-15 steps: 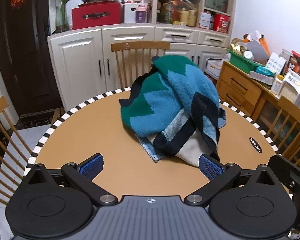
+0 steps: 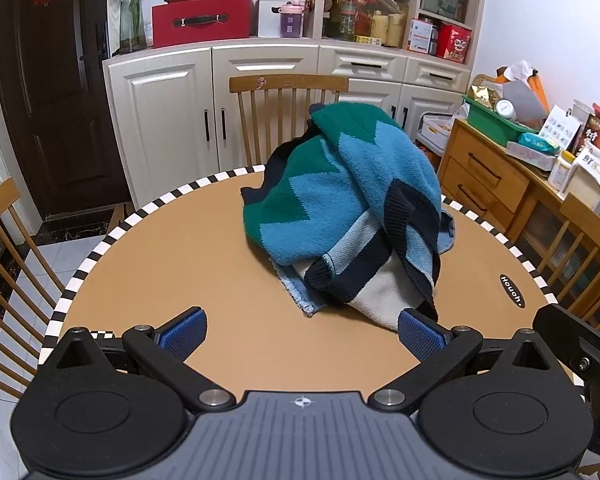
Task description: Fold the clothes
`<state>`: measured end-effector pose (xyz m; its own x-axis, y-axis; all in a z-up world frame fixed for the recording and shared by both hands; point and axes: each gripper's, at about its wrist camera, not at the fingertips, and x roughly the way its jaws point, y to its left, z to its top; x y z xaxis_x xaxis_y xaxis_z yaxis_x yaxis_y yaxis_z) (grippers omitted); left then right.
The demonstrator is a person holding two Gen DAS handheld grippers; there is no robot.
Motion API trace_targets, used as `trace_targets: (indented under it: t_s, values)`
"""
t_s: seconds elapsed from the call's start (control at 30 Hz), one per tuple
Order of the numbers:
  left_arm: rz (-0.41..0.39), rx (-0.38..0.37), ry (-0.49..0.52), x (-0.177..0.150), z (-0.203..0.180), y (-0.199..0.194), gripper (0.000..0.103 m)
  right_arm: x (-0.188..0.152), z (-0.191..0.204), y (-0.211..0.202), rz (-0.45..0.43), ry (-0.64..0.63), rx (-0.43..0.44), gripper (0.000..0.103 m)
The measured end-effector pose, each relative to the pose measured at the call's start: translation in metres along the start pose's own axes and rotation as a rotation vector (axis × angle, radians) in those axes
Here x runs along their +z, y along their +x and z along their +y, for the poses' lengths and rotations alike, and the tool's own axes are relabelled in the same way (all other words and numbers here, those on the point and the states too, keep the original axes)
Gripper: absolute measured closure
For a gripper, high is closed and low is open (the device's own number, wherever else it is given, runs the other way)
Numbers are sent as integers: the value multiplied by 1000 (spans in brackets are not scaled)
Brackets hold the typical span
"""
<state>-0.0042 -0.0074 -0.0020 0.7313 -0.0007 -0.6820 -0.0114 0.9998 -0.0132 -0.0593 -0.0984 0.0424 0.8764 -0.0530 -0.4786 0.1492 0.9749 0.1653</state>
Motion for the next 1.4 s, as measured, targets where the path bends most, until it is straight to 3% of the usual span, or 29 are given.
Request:
trace_targets:
  t_s: [1.4]
  values:
    - [16, -46, 14, -1, -3, -3, 0, -6, -1, 2, 17, 2, 5, 0]
